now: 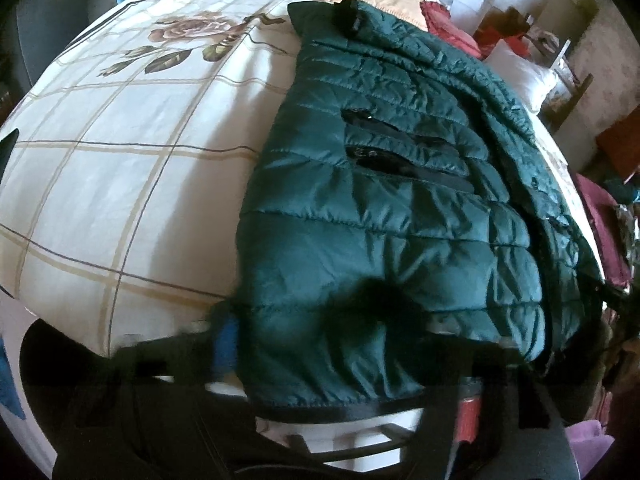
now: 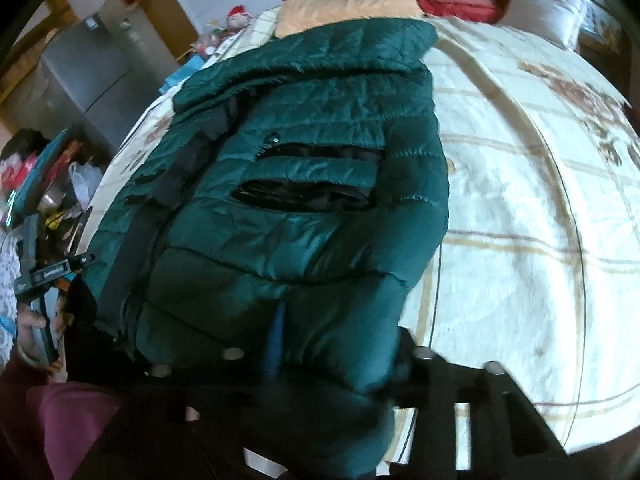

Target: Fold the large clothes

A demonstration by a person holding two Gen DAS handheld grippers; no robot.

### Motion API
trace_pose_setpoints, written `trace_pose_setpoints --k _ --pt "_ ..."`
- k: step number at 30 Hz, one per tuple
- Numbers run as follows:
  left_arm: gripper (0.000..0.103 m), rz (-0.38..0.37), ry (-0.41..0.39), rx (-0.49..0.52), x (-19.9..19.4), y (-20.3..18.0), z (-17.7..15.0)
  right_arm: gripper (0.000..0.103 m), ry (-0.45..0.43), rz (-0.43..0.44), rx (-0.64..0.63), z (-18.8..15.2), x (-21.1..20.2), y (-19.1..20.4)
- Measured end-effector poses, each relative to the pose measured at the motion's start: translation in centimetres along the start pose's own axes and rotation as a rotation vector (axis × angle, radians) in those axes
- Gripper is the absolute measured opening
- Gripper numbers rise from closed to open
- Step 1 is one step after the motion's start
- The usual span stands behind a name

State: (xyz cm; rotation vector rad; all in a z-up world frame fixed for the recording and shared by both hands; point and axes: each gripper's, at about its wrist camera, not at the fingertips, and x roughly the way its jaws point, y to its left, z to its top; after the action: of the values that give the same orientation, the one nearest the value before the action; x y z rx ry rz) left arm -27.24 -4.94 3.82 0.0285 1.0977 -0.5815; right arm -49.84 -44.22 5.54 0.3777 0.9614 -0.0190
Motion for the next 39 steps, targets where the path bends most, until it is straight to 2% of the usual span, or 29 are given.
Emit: trace_pose_setpoints --k 1,3,6,12,16,20,27,33,39 --pt "0.042 -0.004 -0.005 -0.001 -0.2 0.0 0.1 0.027 -0.007 0.003 0.002 0.1 -0.2 0.0" --pt "0.023 -0.002 -0.030 0.011 -1.0 -0.1 0.5 0.021 -0.030 0.025 0.011 0.6 -0.9 -0.2" --pt "0.016 -0.057 -0.059 -0.002 -2.5 0.0 1.7 0.017 -0.098 0.089 0.027 2.0 -2.9 -0.3" --pt "0.016 -0.064 -0.169 0.019 -5.0 -0.9 4.5 0.017 -0.210 0.137 0.040 5.3 -5.3 0.2" --pt "0.016 -0.073 -0.237 0.007 -6.1 -1.2 6.9 0.017 -0.255 0.118 0.035 7.3 -6.0 0.2" --pt "0.016 -0.075 -0.322 -0.053 -6.5 -0.9 9.8 0.017 -0.309 0.092 0.036 9.8 -6.4 0.1" --pt "0.016 -0.058 -0.420 -0.050 -6.4 -2.6 15.6 0.017 -0.358 0.043 0.083 15.2 -5.7 -1.2" --pt "0.016 -0.026 -0.434 -0.079 -3.8 -3.3 21.5 0.017 -0.364 -0.008 0.151 20.8 -3.1 -2.9" --pt "0.016 0.058 -0.405 -0.115 1.1 -2.7 27.2 0.017 -0.341 -0.064 0.195 26.2 0.4 -4.6"
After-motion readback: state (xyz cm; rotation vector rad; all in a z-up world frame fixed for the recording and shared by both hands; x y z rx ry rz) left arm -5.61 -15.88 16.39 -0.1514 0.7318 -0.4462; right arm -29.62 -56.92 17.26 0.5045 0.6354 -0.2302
